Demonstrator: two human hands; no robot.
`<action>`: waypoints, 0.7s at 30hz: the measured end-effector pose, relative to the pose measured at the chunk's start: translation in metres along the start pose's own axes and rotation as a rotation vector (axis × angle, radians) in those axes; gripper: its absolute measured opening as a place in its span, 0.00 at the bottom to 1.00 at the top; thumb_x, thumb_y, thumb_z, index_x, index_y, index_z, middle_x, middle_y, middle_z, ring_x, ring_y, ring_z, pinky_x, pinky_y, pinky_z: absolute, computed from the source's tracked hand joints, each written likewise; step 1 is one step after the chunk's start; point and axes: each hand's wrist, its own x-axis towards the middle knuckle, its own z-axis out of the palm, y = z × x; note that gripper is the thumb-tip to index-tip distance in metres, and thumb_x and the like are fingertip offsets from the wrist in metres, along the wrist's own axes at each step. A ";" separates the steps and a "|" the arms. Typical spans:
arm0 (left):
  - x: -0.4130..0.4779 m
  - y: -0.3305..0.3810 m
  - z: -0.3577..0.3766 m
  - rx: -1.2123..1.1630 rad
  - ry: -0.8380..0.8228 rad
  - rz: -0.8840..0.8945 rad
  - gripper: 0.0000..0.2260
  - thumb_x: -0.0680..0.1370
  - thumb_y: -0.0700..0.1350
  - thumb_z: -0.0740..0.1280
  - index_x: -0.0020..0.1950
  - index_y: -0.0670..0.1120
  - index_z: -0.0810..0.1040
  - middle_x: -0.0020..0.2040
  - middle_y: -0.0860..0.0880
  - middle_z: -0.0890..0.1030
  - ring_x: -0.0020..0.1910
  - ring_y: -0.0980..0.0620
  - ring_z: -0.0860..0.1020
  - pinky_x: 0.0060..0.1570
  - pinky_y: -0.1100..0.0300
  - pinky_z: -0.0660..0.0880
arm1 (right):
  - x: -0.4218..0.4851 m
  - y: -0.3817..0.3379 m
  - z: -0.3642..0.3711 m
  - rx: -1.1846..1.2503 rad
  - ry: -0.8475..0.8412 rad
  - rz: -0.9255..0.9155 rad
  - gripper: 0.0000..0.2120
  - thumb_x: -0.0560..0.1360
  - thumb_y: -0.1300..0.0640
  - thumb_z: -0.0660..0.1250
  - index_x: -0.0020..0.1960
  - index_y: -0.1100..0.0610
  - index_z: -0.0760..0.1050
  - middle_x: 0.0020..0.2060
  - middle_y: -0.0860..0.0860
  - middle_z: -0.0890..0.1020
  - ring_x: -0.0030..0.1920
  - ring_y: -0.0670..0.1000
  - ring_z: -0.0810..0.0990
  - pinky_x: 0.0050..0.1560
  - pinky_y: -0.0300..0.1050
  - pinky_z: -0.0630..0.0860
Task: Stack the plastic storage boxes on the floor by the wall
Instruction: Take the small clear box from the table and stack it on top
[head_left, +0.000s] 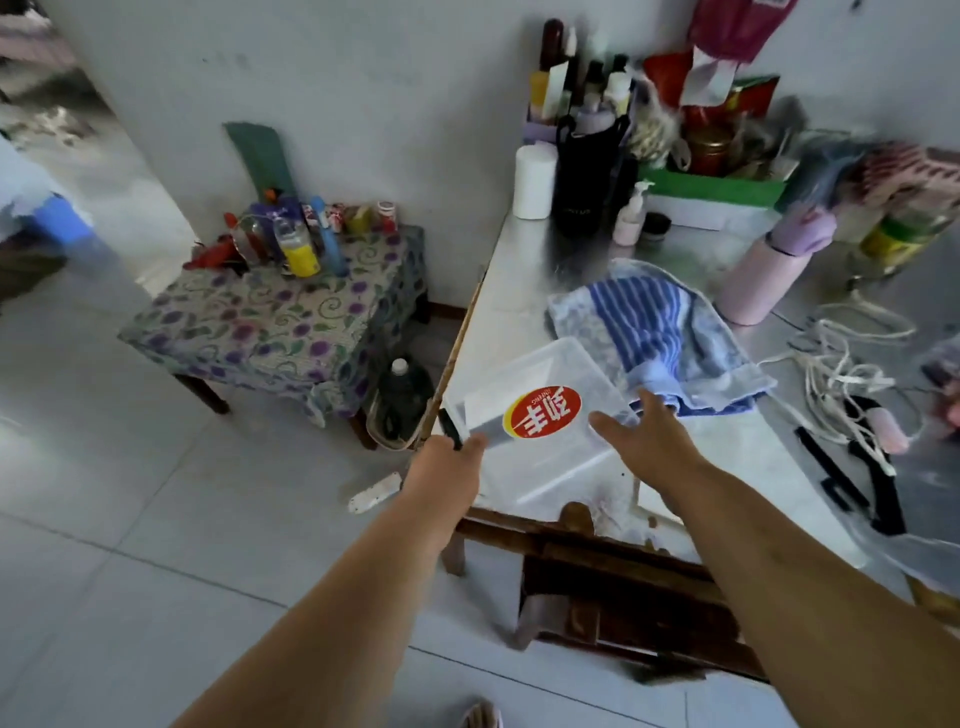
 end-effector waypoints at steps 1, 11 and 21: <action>0.011 0.000 0.000 -0.003 -0.012 -0.005 0.17 0.81 0.54 0.59 0.37 0.46 0.71 0.32 0.53 0.70 0.29 0.58 0.66 0.29 0.66 0.64 | 0.008 0.000 0.003 0.032 0.010 0.025 0.37 0.74 0.44 0.68 0.77 0.54 0.56 0.73 0.56 0.68 0.69 0.62 0.70 0.65 0.58 0.70; 0.048 0.017 -0.005 -0.260 -0.060 -0.159 0.12 0.79 0.53 0.64 0.55 0.45 0.76 0.48 0.46 0.80 0.49 0.47 0.81 0.55 0.46 0.80 | 0.016 -0.001 0.001 0.143 0.104 0.050 0.14 0.74 0.56 0.64 0.57 0.56 0.79 0.52 0.55 0.83 0.50 0.58 0.81 0.56 0.60 0.79; 0.013 0.098 0.007 -0.230 0.072 0.148 0.16 0.80 0.52 0.61 0.65 0.48 0.73 0.51 0.51 0.77 0.40 0.58 0.73 0.32 0.62 0.66 | -0.046 0.010 -0.061 0.329 0.341 0.014 0.06 0.71 0.50 0.66 0.46 0.51 0.77 0.40 0.52 0.83 0.41 0.57 0.82 0.49 0.58 0.80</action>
